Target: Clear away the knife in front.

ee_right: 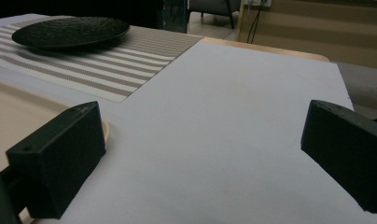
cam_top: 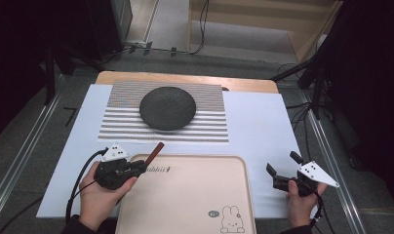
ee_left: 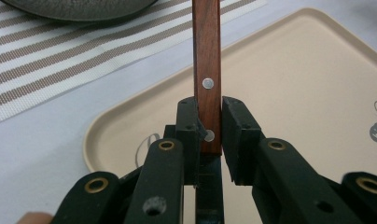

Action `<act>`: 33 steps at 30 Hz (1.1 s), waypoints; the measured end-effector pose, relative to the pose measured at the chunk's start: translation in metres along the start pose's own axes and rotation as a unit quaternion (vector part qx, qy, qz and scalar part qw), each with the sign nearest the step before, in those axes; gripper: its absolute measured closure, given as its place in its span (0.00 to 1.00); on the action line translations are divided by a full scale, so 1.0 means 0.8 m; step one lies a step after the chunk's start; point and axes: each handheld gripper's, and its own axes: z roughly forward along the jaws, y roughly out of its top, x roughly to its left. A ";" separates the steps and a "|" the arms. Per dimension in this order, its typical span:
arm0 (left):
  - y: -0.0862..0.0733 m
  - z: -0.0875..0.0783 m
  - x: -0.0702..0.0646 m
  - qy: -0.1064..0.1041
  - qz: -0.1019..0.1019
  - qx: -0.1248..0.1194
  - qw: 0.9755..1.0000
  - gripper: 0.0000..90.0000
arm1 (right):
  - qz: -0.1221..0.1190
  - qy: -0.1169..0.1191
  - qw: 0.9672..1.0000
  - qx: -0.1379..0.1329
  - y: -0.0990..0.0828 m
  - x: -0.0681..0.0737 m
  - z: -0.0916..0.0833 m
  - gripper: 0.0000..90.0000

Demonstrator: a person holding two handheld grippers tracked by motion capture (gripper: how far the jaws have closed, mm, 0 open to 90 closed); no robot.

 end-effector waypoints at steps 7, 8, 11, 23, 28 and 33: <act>-0.014 0.002 -0.010 -0.001 -0.012 -0.001 1.000 0.86 | 0.001 0.000 1.000 0.000 0.000 0.000 0.000 0.00; -0.016 0.003 -0.011 -0.005 -0.016 -0.002 1.000 0.86 | 0.001 0.000 1.000 0.000 0.000 0.000 0.000 0.00; -0.024 0.008 -0.012 -0.006 -0.027 -0.002 1.000 0.85 | 0.001 0.000 1.000 0.000 0.000 0.000 0.000 0.00; -0.054 0.027 -0.011 0.008 -0.051 0.009 0.999 0.85 | 0.001 0.000 1.000 -0.001 0.000 0.000 0.000 0.00; -0.058 0.033 -0.009 0.011 -0.061 0.010 0.998 0.85 | 0.001 -0.001 1.000 -0.001 0.000 0.000 0.000 0.00; -0.061 0.042 -0.013 0.035 -0.057 0.026 0.997 0.85 | 0.001 0.000 1.000 -0.001 0.000 -0.001 0.000 0.00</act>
